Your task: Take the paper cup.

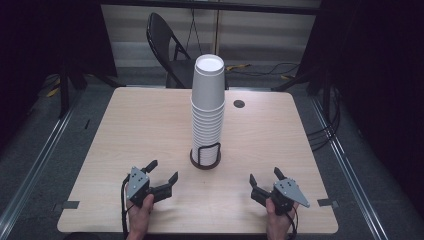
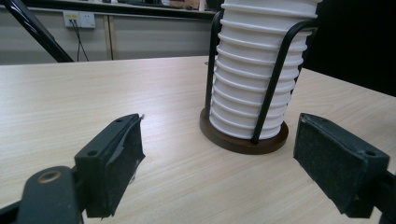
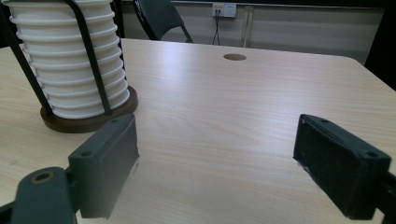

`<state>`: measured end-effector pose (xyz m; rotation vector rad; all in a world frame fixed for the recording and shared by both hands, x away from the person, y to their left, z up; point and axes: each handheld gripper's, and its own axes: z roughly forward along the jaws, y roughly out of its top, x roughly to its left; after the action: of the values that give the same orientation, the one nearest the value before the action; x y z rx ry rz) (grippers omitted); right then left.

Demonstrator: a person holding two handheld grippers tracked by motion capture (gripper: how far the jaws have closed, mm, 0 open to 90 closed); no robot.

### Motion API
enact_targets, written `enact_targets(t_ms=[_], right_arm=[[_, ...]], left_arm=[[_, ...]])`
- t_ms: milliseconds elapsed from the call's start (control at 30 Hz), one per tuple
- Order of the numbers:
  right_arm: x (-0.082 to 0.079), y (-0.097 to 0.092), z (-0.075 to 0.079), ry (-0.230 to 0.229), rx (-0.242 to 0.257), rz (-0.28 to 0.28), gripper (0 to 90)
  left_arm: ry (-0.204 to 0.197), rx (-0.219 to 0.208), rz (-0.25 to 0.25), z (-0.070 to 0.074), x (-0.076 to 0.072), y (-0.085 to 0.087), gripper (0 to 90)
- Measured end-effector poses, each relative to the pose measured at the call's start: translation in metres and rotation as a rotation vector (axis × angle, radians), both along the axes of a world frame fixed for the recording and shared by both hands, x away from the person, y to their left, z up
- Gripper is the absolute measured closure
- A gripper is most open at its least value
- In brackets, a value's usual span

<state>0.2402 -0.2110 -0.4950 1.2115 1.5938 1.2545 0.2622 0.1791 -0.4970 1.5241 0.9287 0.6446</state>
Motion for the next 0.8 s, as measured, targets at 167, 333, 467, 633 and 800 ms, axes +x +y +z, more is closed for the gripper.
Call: enact_targets(t_ms=[167,333,467,633,800], right_arm=[[-0.001,-0.001,0.000,0.009,0.004,0.022,13.2],[-0.001,-0.001,0.000,0.008,0.005,0.030,13.2],[-0.001,-0.001,0.000,0.011,0.005,0.031,13.2],[-0.001,-0.001,0.000,0.010,0.006,0.034,13.3],[0.000,-0.002,0.000,0.013,0.016,0.041,13.3]], left_arm=[[0.061,0.003,-0.027,0.001,0.005,0.000,15.6],[0.061,0.028,-0.035,0.002,0.007,-0.001,15.6],[0.056,0.005,-0.062,0.007,0.007,0.001,15.5],[0.075,0.023,-0.087,0.015,0.010,-0.001,15.5],[0.084,0.029,-0.109,0.023,0.010,-0.006,15.7]])
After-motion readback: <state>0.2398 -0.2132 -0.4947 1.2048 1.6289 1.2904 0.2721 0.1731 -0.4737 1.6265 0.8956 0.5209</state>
